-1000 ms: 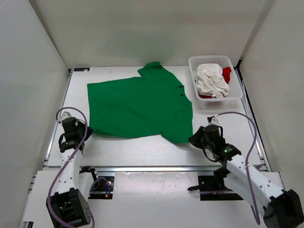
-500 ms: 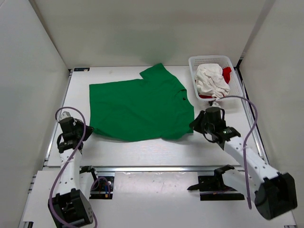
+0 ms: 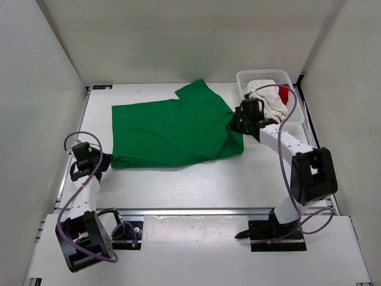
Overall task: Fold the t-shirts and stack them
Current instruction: Fold the flattened tshirt in 1/3 of the way
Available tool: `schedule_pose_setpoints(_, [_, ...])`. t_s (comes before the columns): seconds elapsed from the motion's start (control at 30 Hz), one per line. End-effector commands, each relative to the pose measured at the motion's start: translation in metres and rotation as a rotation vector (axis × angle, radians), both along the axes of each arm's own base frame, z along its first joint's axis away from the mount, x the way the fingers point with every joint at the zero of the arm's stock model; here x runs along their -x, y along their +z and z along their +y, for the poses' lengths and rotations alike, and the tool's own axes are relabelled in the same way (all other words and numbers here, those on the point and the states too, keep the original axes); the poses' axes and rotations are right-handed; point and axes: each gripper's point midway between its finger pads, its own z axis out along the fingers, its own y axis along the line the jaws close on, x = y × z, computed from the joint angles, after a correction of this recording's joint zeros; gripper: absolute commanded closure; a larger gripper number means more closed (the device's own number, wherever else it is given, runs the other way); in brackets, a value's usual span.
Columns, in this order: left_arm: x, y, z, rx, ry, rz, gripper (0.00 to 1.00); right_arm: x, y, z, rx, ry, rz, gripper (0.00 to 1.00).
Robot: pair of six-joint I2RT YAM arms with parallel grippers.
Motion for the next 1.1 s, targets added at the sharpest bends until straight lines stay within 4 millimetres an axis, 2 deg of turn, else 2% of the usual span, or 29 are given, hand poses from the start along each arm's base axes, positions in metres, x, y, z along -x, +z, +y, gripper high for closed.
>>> schedule_pose_setpoints(0.0, [-0.016, 0.019, 0.017, -0.011, 0.065, -0.075, 1.00, -0.039, 0.024, 0.002, -0.004, 0.005, -0.082, 1.00])
schedule_pose_setpoints(0.03, [-0.017, 0.014, 0.016, 0.010, 0.064, -0.059, 1.00, -0.042, 0.013, 0.000, 0.010, 0.005, -0.057, 1.00])
schedule_pose_setpoints(0.1, [-0.023, 0.008, 0.018, 0.028, 0.073, -0.046, 1.00, -0.060, 0.026, 0.002, 0.018, 0.010, -0.089, 1.00])
schedule_pose_setpoints(0.13, [-0.027, 0.011, 0.020, 0.034, 0.080, -0.056, 1.00, -0.061, 0.018, 0.000, 0.028, 0.005, -0.068, 0.99])
schedule_pose_setpoints(0.2, [-0.035, 0.004, 0.021, 0.052, 0.076, -0.034, 1.00, -0.077, 0.027, -0.001, 0.033, 0.003, -0.087, 1.00])
schedule_pose_setpoints(0.23, [-0.042, 0.011, 0.024, 0.032, 0.071, -0.044, 1.00, -0.080, 0.019, -0.002, 0.042, -0.005, -0.069, 1.00])
schedule_pose_setpoints(0.3, [-0.048, -0.001, 0.026, 0.020, 0.065, 0.013, 1.00, -0.091, 0.016, -0.006, 0.048, -0.004, -0.063, 1.00])
schedule_pose_setpoints(0.33, [-0.052, 0.001, 0.028, 0.015, 0.074, 0.012, 1.00, -0.099, 0.015, -0.006, 0.048, -0.004, -0.057, 1.00])
schedule_pose_setpoints(0.37, [-0.055, -0.004, 0.029, 0.011, 0.065, 0.029, 1.00, -0.100, 0.005, -0.005, 0.056, 0.007, -0.035, 1.00])
schedule_pose_setpoints(0.4, [-0.056, -0.012, 0.029, 0.022, 0.069, 0.049, 1.00, -0.107, 0.010, -0.004, 0.056, 0.007, -0.046, 1.00])
schedule_pose_setpoints(0.43, [-0.062, -0.006, 0.033, 0.017, 0.069, 0.033, 0.99, -0.113, 0.004, -0.003, 0.067, 0.017, -0.034, 1.00])
schedule_pose_setpoints(0.47, [-0.064, -0.011, 0.031, 0.023, 0.063, 0.048, 0.98, -0.115, -0.002, 0.001, 0.072, 0.025, -0.017, 1.00])
schedule_pose_setpoints(0.5, [-0.069, -0.007, 0.030, 0.020, 0.050, 0.038, 0.97, -0.121, -0.001, 0.003, 0.071, 0.023, -0.016, 1.00])
schedule_pose_setpoints(0.53, [-0.071, -0.008, 0.029, 0.022, 0.043, 0.040, 0.93, -0.122, -0.009, 0.000, 0.085, 0.013, 0.006, 1.00])
schedule_pose_setpoints(0.6, [-0.079, -0.003, 0.027, 0.008, 0.016, 0.020, 0.80, -0.131, -0.001, 0.007, 0.087, 0.029, -0.008, 1.00])
schedule_pose_setpoints(0.63, [-0.081, -0.003, 0.028, 0.005, 0.006, 0.029, 0.74, -0.135, 0.007, 0.007, 0.090, 0.028, -0.024, 0.96])
schedule_pose_setpoints(0.67, [-0.083, 0.002, 0.032, 0.004, 0.009, 0.024, 0.70, -0.134, 0.008, 0.010, 0.084, 0.033, -0.020, 0.90])
schedule_pose_setpoints(0.7, [-0.082, 0.003, 0.032, 0.017, 0.004, 0.022, 0.68, -0.135, 0.018, 0.014, 0.085, 0.045, -0.042, 0.86])
schedule_pose_setpoints(0.73, [-0.081, 0.006, 0.029, 0.021, -0.001, 0.010, 0.67, -0.134, 0.031, 0.013, 0.080, 0.045, -0.064, 0.78])
schedule_pose_setpoints(0.77, [-0.077, 0.007, 0.031, 0.033, 0.008, 0.005, 0.64, -0.130, 0.029, 0.011, 0.089, 0.044, -0.062, 0.72])
schedule_pose_setpoints(0.83, [-0.067, 0.012, 0.025, 0.014, -0.001, -0.015, 0.63, -0.119, 0.058, 0.011, 0.082, 0.045, -0.124, 0.64])
schedule_pose_setpoints(0.87, [-0.065, 0.014, 0.022, -0.007, -0.011, -0.022, 0.63, -0.112, 0.049, 0.007, 0.086, 0.037, -0.110, 0.63])
schedule_pose_setpoints(0.9, [-0.055, 0.011, 0.017, -0.007, -0.010, -0.017, 0.64, -0.107, 0.069, 0.008, 0.073, 0.031, -0.164, 0.63])
schedule_pose_setpoints(0.97, [-0.034, -0.005, 0.003, 0.016, -0.014, -0.005, 0.65, -0.073, 0.064, -0.004, 0.047, -0.009, -0.161, 0.63])
schedule_pose_setpoints(1.0, [-0.030, -0.007, -0.001, 0.032, -0.012, -0.014, 0.64, -0.069, 0.065, -0.001, 0.015, -0.002, -0.185, 0.65])
schedule_pose_setpoints(1.03, [-0.021, -0.015, -0.006, 0.045, -0.023, -0.011, 0.65, -0.053, 0.060, -0.005, -0.008, -0.014, -0.193, 0.66])
schedule_pose_setpoints(1.07, [-0.012, -0.022, -0.008, 0.043, -0.024, 0.010, 0.64, -0.033, 0.042, -0.009, -0.012, -0.015, -0.162, 0.73])
